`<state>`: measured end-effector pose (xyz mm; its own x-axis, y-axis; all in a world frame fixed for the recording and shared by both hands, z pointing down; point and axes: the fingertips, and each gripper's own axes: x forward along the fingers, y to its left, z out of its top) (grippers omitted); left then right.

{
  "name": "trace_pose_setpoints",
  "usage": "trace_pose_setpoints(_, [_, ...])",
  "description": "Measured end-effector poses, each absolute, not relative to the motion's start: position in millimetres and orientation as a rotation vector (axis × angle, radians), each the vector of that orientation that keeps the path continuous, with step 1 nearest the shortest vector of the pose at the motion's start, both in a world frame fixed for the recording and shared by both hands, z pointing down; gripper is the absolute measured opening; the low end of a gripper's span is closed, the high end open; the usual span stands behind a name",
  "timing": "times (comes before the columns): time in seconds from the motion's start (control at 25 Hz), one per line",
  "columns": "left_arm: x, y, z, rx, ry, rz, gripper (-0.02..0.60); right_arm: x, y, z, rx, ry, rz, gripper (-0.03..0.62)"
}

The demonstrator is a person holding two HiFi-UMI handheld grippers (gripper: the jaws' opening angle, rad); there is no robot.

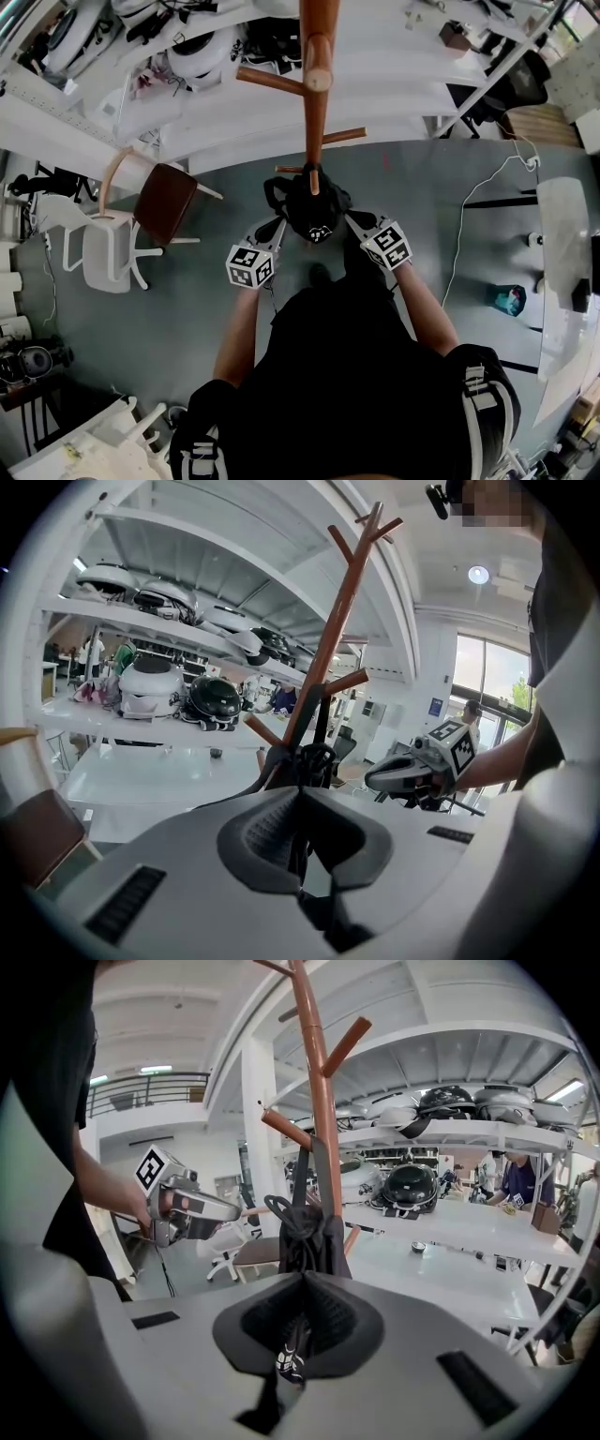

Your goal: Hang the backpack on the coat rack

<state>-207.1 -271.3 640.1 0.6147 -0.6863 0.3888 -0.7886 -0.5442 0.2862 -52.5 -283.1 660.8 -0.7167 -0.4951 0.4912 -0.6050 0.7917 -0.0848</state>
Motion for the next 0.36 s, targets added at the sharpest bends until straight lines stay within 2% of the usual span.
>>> trace_pose_setpoints(0.36, [-204.2, -265.7, 649.2, 2.392, -1.145, 0.337, 0.028, -55.2, -280.1, 663.2, 0.832, -2.537, 0.344, 0.015])
